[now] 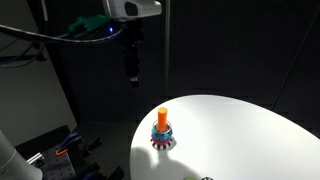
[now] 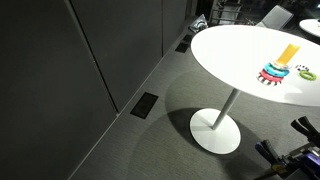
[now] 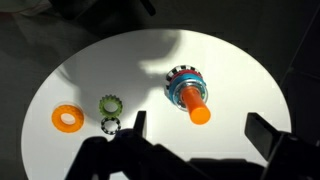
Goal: Pick up the green ring from the table and stack it on the rings stacking stand
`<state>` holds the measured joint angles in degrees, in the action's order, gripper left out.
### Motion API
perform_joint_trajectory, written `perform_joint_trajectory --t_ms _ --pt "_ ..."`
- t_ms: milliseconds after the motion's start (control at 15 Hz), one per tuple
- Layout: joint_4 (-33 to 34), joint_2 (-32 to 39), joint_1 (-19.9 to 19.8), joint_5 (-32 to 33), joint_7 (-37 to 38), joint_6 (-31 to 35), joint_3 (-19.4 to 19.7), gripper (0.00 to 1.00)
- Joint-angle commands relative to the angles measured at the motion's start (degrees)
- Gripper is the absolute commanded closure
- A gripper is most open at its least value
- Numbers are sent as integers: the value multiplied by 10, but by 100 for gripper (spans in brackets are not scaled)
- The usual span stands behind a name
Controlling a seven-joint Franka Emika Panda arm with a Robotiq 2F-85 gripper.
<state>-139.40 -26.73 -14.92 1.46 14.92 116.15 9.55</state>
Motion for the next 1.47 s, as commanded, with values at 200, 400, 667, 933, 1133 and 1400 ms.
perform_joint_trajectory --t_ms 200,400,667,933,1133,1400 --pt "72 120 -26 -13 -18 30 53 0" --pt "85 172 -26 -22 -20 71 68 0" --pt "94 242 -27 -31 -22 131 77 0" --pt "107 306 -29 -48 -31 171 84 0" --pt "122 345 -32 -69 -59 182 86 0" --pt "149 381 -45 -92 -130 184 84 0"
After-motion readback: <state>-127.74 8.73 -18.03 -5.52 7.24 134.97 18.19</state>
